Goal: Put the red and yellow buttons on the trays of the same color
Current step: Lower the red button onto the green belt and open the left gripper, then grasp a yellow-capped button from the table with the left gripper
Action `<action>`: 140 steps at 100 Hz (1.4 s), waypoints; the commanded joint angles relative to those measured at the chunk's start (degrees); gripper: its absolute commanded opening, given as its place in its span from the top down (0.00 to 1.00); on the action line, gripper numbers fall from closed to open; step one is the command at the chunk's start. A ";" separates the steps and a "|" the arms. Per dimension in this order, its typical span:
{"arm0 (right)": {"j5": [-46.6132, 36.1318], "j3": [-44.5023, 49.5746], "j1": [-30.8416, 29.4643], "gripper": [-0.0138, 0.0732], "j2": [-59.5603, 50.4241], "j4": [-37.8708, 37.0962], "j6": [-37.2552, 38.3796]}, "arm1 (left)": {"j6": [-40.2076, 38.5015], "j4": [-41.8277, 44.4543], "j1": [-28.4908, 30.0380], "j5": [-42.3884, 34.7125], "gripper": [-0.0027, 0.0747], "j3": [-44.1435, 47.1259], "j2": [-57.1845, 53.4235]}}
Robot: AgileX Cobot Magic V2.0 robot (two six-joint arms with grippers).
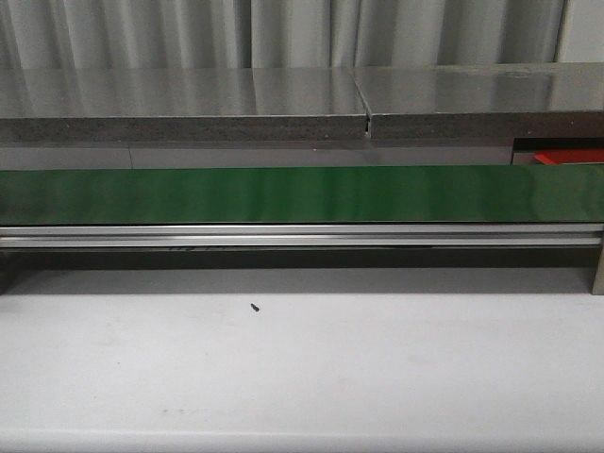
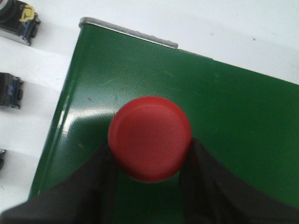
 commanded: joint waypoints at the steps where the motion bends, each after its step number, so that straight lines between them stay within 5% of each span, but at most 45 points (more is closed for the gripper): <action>1: -4.47 0.04 0.23 0.92 -0.68 -0.51 -0.10 | -0.11 -0.09 -0.16 -0.79 0.92 -1.59 -2.17; 10: -4.47 0.04 0.23 0.92 -0.68 -0.51 -0.10 | 0.02 -0.09 -0.16 -0.53 0.74 -1.59 -2.17; 27: -4.47 0.04 0.23 0.92 -0.68 -0.51 -0.10 | 2.40 -2.54 -0.16 -0.27 0.16 -1.59 -2.45; 34: -4.47 0.04 0.23 0.92 -0.68 -0.51 -0.10 | 5.47 -5.93 -0.16 -0.27 0.04 -1.59 -3.06; 54: -4.47 0.04 0.23 0.92 -0.68 -0.51 -0.10 | 10.42 -13.44 -0.16 -0.68 0.13 -1.59 -7.18; 84: -4.47 0.04 0.23 0.92 -0.68 -0.51 -0.10 | 10.53 -9.19 1.78 1.37 0.13 -0.96 -16.25; 112: -4.47 0.04 0.23 0.92 -0.68 -0.51 -0.10 | 9.78 -1.41 12.46 5.71 0.14 7.33 -22.15; 140: -4.47 0.04 0.23 0.92 -0.68 -0.51 -0.10 | 7.91 -0.61 24.47 0.56 0.14 17.87 -22.12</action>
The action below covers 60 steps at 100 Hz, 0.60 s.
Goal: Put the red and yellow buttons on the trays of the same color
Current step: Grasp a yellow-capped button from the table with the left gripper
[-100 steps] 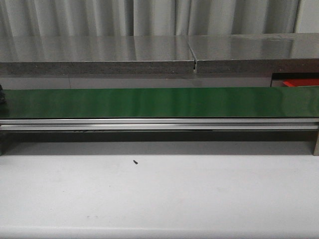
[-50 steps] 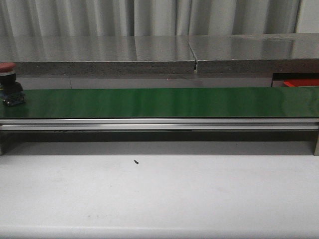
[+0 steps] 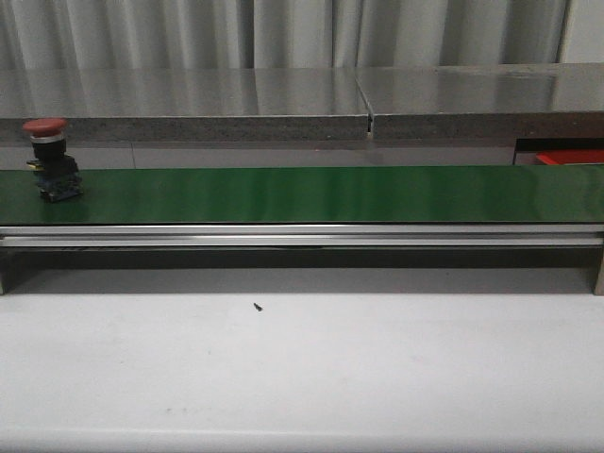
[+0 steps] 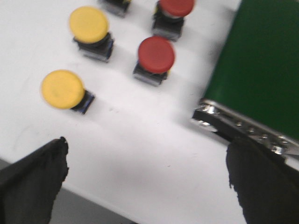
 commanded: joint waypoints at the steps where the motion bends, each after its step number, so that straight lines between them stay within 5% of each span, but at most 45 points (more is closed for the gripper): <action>1: -4.47 0.04 0.23 0.92 -0.68 -0.51 -0.10 | -1.29 -0.63 2.86 -5.48 0.14 1.39 -1.49; 60: -4.47 0.04 0.23 0.92 -0.68 -0.51 -0.10 | -1.87 0.31 4.27 -17.22 0.14 2.73 10.81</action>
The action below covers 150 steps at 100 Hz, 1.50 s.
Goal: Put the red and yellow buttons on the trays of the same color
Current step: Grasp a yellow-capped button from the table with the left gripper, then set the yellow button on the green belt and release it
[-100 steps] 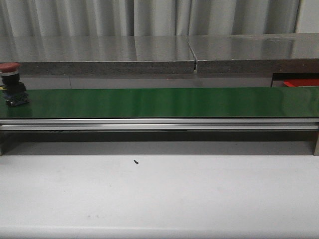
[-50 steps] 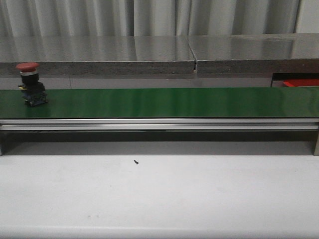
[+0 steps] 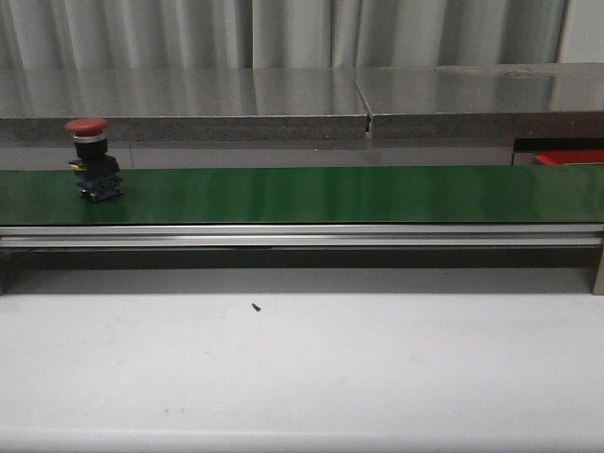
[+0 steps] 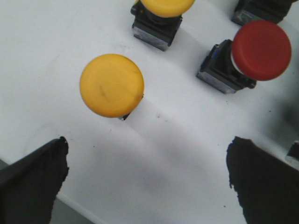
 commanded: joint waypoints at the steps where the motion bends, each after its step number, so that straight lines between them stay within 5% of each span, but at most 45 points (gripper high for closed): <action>1: -4.47 0.04 0.23 0.92 -0.68 -0.51 -0.10 | -0.57 -0.26 0.33 -4.39 0.14 -1.37 -0.48; 76: -4.47 0.04 0.23 0.92 -0.68 -0.51 -0.10 | -0.57 -2.37 2.87 -15.72 0.16 -2.67 7.26; 95: -4.47 0.04 0.23 0.92 -0.68 -0.51 -0.10 | -0.57 -2.77 2.87 -15.92 0.38 -2.67 7.97; 124: -4.47 0.04 0.23 0.92 -0.68 -0.51 -0.10 | -0.47 -2.77 2.87 -15.86 0.99 -2.67 6.09; 150: -4.47 0.04 0.23 0.92 -0.68 -0.51 -0.10 | -0.47 -6.38 2.32 -12.11 0.99 -2.67 -4.06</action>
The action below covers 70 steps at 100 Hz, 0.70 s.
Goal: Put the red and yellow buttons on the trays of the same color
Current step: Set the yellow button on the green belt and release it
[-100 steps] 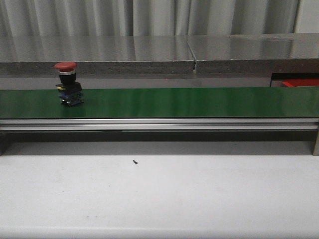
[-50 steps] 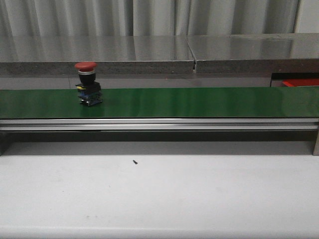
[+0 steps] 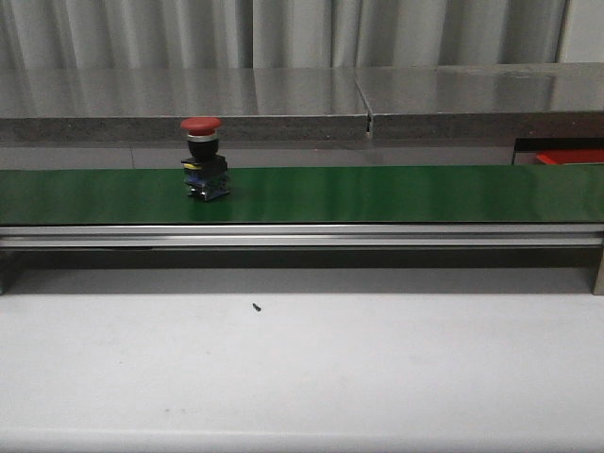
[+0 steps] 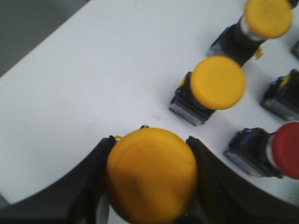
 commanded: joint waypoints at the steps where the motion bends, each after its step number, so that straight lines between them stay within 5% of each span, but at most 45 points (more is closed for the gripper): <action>1: -4.47 0.04 0.23 0.92 -0.68 -0.51 -0.10 | -0.47 -2.22 -0.81 -0.47 0.99 -1.58 -6.69; 30: -4.47 0.04 0.23 0.92 -0.68 -0.51 -0.10 | 1.72 -2.49 -14.54 2.16 0.99 -2.34 -12.70; 70: -4.47 0.04 0.23 0.92 -0.68 -0.51 -0.10 | 2.78 0.00 -27.33 8.41 0.99 -14.91 -1.13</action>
